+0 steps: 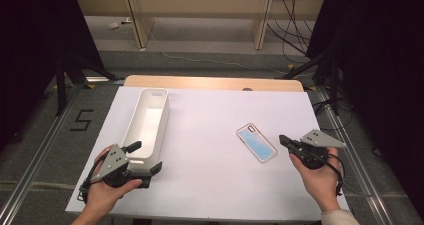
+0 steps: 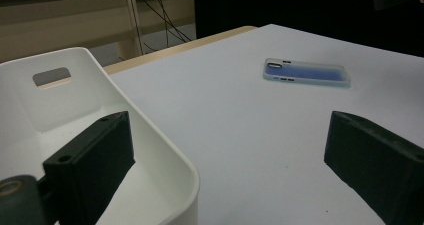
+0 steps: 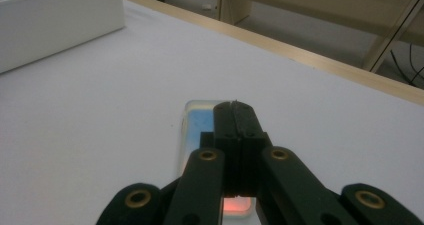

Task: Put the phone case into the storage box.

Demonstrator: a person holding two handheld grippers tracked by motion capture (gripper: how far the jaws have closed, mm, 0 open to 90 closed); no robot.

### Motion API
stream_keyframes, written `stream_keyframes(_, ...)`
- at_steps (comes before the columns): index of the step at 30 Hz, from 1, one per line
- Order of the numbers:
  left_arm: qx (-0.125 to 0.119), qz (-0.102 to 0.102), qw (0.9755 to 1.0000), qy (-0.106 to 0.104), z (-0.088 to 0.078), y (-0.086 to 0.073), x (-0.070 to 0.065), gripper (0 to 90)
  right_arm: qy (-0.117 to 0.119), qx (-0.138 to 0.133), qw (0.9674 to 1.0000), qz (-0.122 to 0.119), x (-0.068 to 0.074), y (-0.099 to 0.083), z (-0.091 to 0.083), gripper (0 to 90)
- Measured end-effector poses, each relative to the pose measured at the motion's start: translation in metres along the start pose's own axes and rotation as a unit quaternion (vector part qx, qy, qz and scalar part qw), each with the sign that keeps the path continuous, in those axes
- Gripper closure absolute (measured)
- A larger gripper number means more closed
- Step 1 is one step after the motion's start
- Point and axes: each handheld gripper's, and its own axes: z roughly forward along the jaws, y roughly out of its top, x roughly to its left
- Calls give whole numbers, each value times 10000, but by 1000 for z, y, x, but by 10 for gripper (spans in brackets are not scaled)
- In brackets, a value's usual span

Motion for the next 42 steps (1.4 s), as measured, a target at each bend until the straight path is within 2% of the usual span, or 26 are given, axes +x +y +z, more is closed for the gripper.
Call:
stream_keyframes(6,6,4,10000,-2,0,0,1,54,3,268,9996,71,-11,4,21,900)
stream_keyframes(8,1,7,10000,-3,0,-1,1,55,-40,473,9986,232,-15,4,29,900)
stream_keyframes(9,-3,4,10000,-1,0,-1,1,58,-139,695,9971,280,-20,3,35,900)
stream_keyframes(10,-8,0,10000,10,0,-1,1,58,-139,695,9971,280,-20,3,35,900)
stream_keyframes(11,-21,-505,9987,-70,0,-2,-6,59,-166,827,9959,321,-22,2,38,900)
stream_keyframes(12,-29,-621,9980,-66,0,-3,-7,60,-202,1163,9919,474,-25,0,44,900)
stream_keyframes(13,-28,-620,9981,-65,0,-3,-7,60,-202,1163,9919,474,-25,0,44,900)
stream_keyframes(14,-44,-21,10000,-4,0,-1,1,60,-182,1279,9903,522,-28,-5,52,900)
stream_keyframes(15,-44,-21,10000,-4,0,-1,1,61,-182,1279,9903,522,-28,-5,52,900)
stream_keyframes(16,-55,3,10000,-16,0,-1,2,61,-209,1469,9873,572,-29,-6,53,900)
stream_keyframes(17,-19,-795,9968,-69,0,-3,-10,61,-248,1591,9845,692,-30,-9,57,900)
stream_keyframes(18,-5,2,10000,2,0,-1,1,60,-275,1700,9831,623,-32,-11,60,900)
stream_keyframes(19,4,6,10000,8,0,-1,1,61,-289,1863,9785,834,-32,-13,62,900)
stream_keyframes(20,9,10,10000,7,0,-1,1,61,-325,1833,9797,750,-34,-16,65,900)
stream_keyframes(21,1,6,10000,6,0,-1,1,62,-313,1988,9762,807,-33,-17,66,900)
stream_keyframes(25,6,6,10000,8,0,-1,1,63,-342,2180,9716,859,-35,-20,73,900)
stream_keyframes(29,-11,-4,10000,2,0,0,1,63,-310,2195,9716,831,-37,-24,78,900)
stream_keyframes(30,-11,-12,10000,-4,0,-1,1,63,-339,2201,9705,924,-36,-25,80,900)
stream_keyframes(32,1,6,10000,-1,0,-1,1,64,-320,2257,9693,919,-36,-25,81,900)
stream_keyframes(33,-6,-260,9996,-81,0,-1,-2,64,-353,2348,9666,967,-36,-26,81,900)
stream_keyframes(34,-23,-573,9983,-82,0,-2,-7,64,-353,2348,9666,967,-36,-26,81,900)
stream_keyframes(36,-28,-616,9981,-76,0,-2,-7,64,-358,2361,9664,953,-36,-26,81,900)
stream_keyframes(37,-26,-6,10000,6,0,0,2,64,-327,2294,9695,794,-36,-27,82,900)
stream_keyframes(40,-28,-17,10000,0,0,0,1,64,-284,2331,9683,855,-35,-26,82,900)
stream_keyframes(41,-67,3,10000,-29,0,0,2,64,-317,2419,9659,867,-34,-25,81,900)
stream_keyframes(42,-67,2,10000,-25,0,0,2,65,-310,2403,9664,861,-33,-25,82,900)
